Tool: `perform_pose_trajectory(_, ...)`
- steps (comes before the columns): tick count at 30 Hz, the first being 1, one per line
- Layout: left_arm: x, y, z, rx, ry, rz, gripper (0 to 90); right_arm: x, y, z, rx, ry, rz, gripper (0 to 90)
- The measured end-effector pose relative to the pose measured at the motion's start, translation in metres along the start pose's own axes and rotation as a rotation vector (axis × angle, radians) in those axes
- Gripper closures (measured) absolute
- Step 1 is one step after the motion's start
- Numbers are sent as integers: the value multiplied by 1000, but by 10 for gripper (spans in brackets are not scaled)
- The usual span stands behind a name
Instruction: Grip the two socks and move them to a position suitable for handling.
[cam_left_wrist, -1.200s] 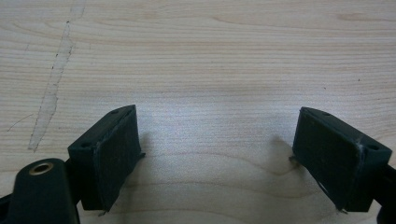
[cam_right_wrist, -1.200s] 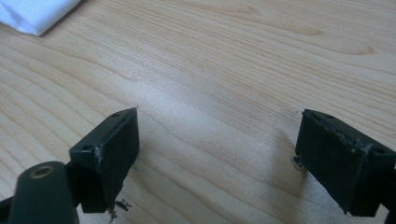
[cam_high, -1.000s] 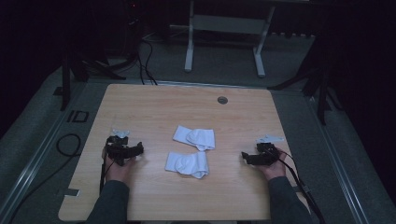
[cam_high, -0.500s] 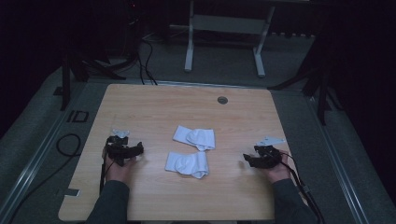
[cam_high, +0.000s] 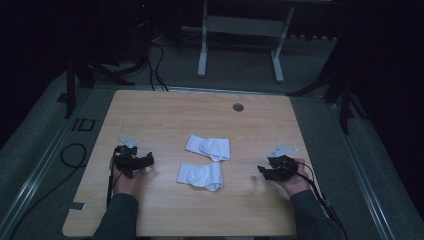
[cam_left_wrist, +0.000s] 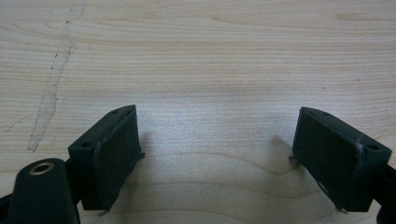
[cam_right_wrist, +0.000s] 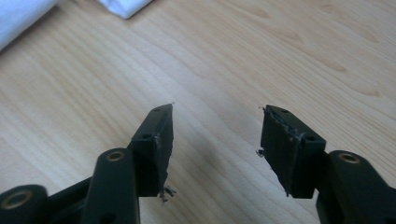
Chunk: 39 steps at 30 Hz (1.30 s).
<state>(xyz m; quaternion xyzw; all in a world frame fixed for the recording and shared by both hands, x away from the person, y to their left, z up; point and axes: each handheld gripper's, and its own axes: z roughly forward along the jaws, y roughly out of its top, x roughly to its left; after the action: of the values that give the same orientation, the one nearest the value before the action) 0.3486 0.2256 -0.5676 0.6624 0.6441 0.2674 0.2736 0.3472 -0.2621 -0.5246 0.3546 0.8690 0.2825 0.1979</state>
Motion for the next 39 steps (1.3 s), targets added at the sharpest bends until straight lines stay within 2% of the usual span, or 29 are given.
perform_pose_trajectory(4, 0, 0, 0, 0, 0, 0, 149, 6, 4, 0, 9, 5, -34, 470)
perform_pose_trajectory(11, 0, 0, 0, 1, 0, 0, 149, 14, 11, -4, 1, 24, -62, 538)
perform_pose_trajectory(14, 0, 0, 0, 1, 0, 0, 149, 19, 13, -5, 17, 22, -94, 577)
perform_pose_trajectory(27, 0, 0, 0, 1, 0, 1, 149, 39, 24, -5, 40, 76, -161, 662)
perform_pose_trajectory(33, 0, 0, 0, 1, 0, 0, 149, 49, 26, -3, 47, 105, -174, 732)
perform_pose_trajectory(39, 0, 0, 0, 2, 1, 1, 150, 56, 27, -1, 55, 94, -192, 808)
